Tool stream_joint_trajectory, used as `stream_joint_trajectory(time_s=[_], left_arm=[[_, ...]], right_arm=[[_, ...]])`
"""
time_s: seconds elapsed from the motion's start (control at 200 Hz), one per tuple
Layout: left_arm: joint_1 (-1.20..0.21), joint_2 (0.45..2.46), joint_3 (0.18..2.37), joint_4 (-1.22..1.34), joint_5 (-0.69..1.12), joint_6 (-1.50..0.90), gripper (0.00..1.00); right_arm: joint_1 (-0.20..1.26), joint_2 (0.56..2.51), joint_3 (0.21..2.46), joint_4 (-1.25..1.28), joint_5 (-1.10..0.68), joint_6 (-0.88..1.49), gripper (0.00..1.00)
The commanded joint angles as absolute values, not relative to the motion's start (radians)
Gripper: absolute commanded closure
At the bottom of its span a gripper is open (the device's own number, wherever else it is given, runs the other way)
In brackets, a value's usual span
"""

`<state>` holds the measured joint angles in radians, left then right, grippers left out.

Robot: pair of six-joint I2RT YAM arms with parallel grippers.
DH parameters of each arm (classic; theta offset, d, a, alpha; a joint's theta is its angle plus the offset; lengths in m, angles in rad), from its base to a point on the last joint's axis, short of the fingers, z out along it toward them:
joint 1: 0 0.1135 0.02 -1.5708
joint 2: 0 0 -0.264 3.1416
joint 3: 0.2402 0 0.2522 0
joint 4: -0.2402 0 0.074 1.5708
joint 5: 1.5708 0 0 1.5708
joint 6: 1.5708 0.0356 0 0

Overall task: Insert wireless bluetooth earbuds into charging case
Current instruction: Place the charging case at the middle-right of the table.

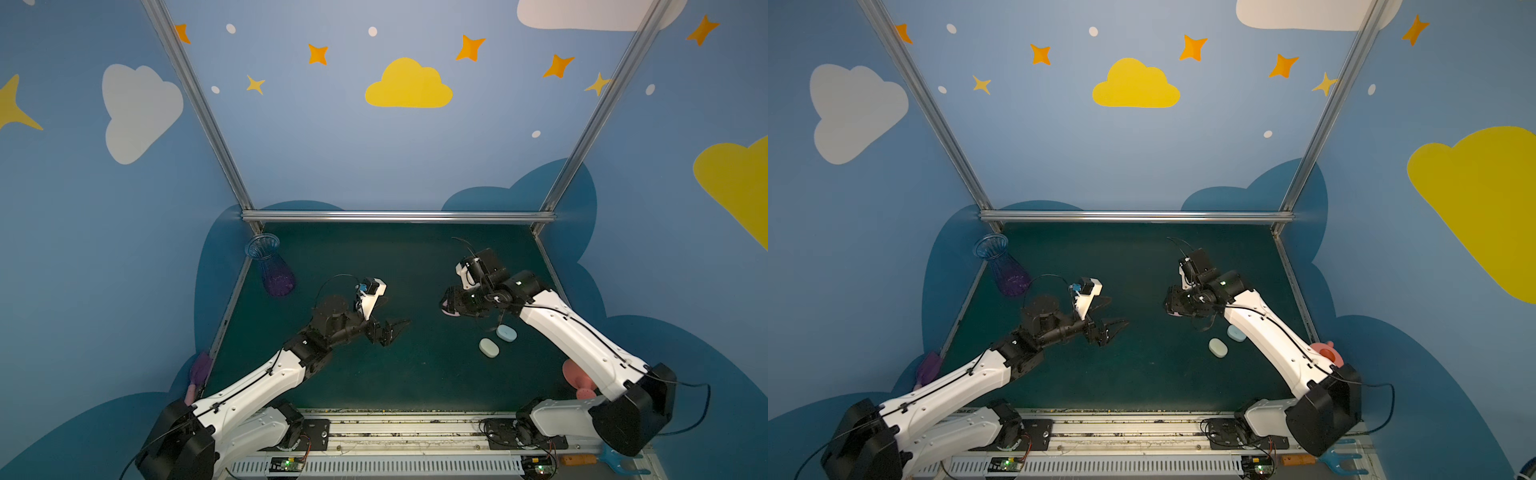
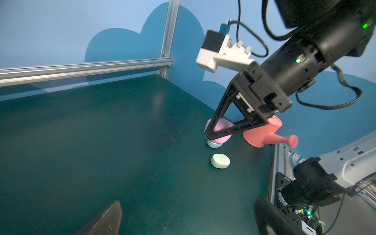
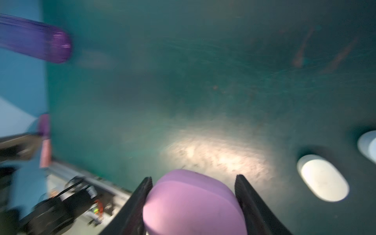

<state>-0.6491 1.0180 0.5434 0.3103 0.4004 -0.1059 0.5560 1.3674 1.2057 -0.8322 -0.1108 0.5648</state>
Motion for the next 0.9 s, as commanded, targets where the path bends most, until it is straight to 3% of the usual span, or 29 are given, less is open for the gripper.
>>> stream_joint_trajectory(time_s=[0.0,0.38,0.896], left_arm=[[-0.646,0.994,0.507,0.276,0.339,-0.132,0.0],[-0.644,0.99,0.514,0.253,0.32,-0.128,0.0],[-0.638,1.005,0.535,0.24,0.3,-0.119,0.0]], right_arm=[[0.497,1.442,1.172,-0.727,-0.063,0.486,0.51],[0.359,1.69,1.133,-0.593,0.022,0.407,0.52],[0.324,1.776,1.068,-0.555,0.011,0.421,0.46]])
